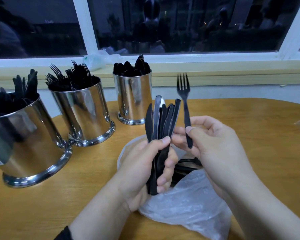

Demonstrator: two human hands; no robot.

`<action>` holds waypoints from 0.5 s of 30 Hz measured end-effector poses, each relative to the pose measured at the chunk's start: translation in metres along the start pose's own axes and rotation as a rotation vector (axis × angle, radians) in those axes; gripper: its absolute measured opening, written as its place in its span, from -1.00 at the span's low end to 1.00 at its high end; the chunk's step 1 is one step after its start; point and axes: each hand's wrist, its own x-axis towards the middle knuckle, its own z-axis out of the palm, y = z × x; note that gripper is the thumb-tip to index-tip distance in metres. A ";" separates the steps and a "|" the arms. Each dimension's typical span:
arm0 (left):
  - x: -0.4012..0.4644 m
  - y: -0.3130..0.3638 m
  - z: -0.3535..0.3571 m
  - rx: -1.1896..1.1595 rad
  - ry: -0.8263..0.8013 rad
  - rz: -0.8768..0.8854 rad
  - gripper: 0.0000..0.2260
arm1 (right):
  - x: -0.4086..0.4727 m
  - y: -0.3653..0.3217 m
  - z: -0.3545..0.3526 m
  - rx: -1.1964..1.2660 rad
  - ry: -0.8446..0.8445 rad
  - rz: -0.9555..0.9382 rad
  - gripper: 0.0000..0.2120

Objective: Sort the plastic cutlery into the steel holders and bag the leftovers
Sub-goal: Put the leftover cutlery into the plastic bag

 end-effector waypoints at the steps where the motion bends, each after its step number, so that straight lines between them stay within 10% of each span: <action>1: 0.000 0.000 0.001 -0.023 0.011 0.007 -0.67 | 0.001 0.000 -0.001 -0.034 0.006 -0.005 -0.80; 15: -0.001 -0.002 0.004 0.072 0.026 -0.005 -0.68 | -0.003 0.002 0.002 -0.077 -0.079 0.079 -0.75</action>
